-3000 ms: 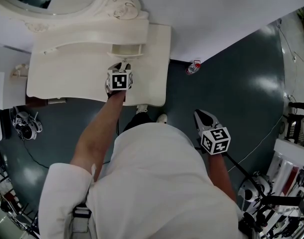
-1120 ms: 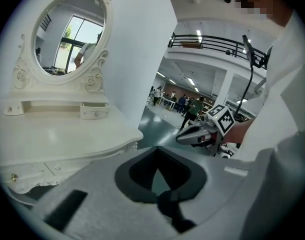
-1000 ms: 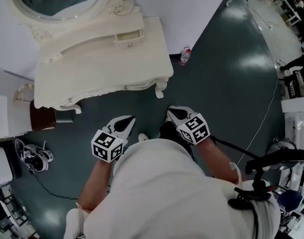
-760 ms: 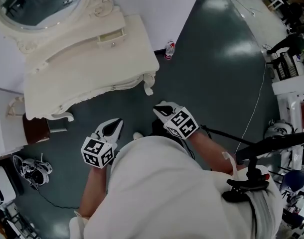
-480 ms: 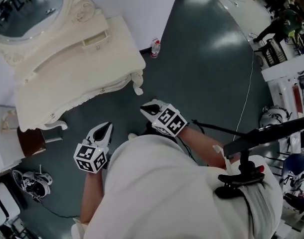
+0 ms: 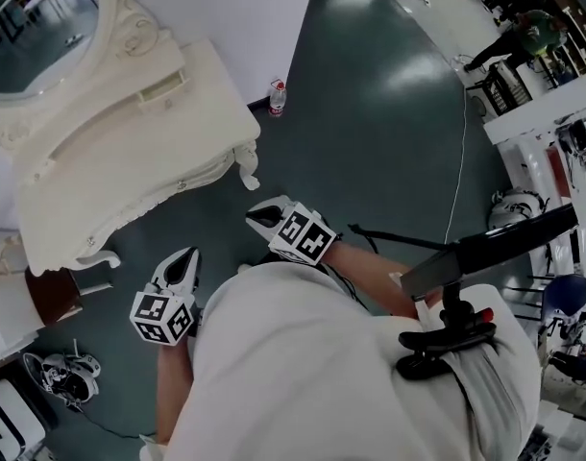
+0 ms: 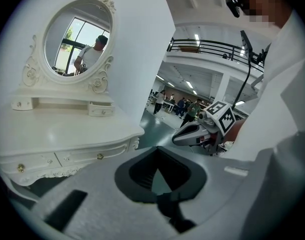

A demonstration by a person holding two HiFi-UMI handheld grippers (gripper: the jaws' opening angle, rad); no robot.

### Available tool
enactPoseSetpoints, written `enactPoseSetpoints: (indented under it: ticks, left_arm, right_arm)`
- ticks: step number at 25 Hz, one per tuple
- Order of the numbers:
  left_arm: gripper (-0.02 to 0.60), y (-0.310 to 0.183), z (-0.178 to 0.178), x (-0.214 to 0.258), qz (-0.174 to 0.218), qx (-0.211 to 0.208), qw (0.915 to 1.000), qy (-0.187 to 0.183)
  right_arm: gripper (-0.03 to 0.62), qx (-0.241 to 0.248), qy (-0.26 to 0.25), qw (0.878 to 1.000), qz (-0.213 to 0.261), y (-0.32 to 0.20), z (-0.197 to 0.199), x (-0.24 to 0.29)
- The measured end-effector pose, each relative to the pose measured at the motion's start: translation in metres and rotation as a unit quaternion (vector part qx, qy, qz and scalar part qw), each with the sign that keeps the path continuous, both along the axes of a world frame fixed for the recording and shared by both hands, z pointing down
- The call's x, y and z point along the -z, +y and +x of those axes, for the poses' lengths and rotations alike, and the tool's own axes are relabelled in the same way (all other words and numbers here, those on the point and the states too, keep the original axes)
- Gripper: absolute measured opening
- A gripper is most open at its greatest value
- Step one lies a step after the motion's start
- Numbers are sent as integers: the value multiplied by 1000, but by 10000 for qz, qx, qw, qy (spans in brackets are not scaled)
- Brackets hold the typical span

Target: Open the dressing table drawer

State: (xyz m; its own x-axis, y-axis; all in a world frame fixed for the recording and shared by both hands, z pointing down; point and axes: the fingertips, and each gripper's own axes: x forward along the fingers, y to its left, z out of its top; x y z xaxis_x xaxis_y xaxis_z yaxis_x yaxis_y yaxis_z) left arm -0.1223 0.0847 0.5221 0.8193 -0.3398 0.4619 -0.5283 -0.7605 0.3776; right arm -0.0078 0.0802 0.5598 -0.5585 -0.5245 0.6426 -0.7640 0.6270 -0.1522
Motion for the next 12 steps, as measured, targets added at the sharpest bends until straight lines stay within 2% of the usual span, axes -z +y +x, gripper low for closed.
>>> enactPoseSetpoints:
  ticks: [12]
  left_arm:
    - [3, 3, -27, -1, -45, 175, 9998, -68]
  right_arm:
    - [-2, 241, 43, 9997, -3, -7, -25, -1]
